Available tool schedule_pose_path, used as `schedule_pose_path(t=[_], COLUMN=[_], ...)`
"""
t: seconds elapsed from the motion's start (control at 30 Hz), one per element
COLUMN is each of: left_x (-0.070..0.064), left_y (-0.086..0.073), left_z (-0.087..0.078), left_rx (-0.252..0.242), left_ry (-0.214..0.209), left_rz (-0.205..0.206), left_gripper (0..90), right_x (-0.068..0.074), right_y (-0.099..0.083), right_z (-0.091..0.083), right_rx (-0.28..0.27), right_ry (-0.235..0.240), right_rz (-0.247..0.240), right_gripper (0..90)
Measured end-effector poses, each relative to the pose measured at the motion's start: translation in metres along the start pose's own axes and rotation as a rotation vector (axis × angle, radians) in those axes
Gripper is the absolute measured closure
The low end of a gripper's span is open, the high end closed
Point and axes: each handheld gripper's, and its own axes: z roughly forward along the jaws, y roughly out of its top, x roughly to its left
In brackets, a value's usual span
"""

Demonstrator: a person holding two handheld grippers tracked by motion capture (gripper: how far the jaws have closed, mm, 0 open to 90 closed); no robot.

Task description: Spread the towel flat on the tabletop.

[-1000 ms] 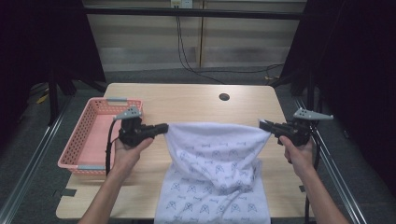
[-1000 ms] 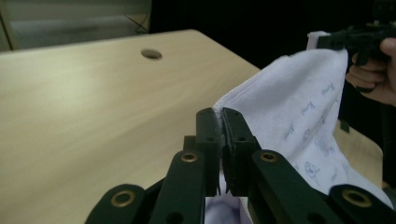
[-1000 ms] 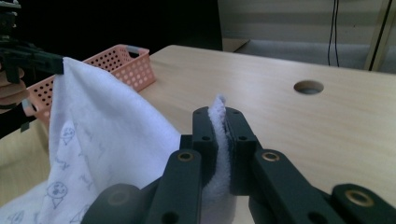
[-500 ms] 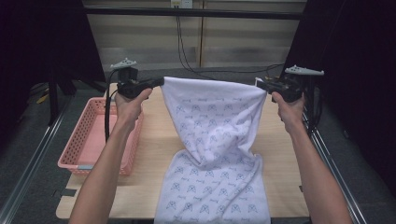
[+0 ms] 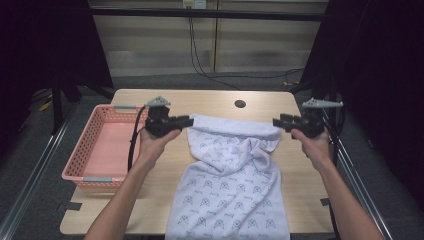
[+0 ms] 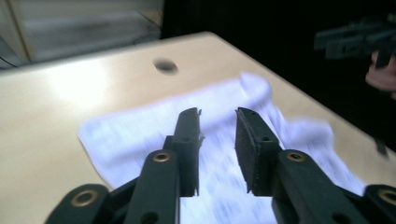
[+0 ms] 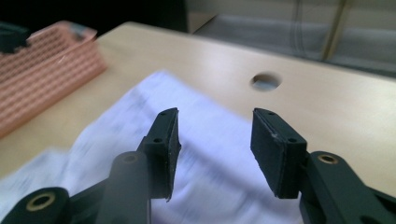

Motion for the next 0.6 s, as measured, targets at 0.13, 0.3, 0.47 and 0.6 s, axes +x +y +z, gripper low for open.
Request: schedule_pose_path(t=[0.13,0.3,0.47,0.6], left_x=[-0.015,-0.035,-0.026,-0.016], left_y=[-0.032,-0.1,-0.124,-0.123], left_z=[-0.004,-0.003,0.006,0.008], left_rx=[0.055,0.199,0.282,0.239], left_ry=[-0.047,-0.092,-0.016,0.022], left_rz=[-0.003,0.016,-0.003,-0.009], left_gripper=[76.2,76.6,68.1,62.5], right_x=[0.017,0.03,0.038,0.035], right_y=[-0.04,-0.095,-0.119,-0.127], right_z=[-0.011,-0.02,-0.019,-0.009], right_rx=[0.075,0.129,0.213,0.248], right_ry=[0.026,0.012,0.043,0.003], right_rz=[-0.012,0.026,0.02,0.01], right_gripper=[52.8,56.3,55.6,51.5])
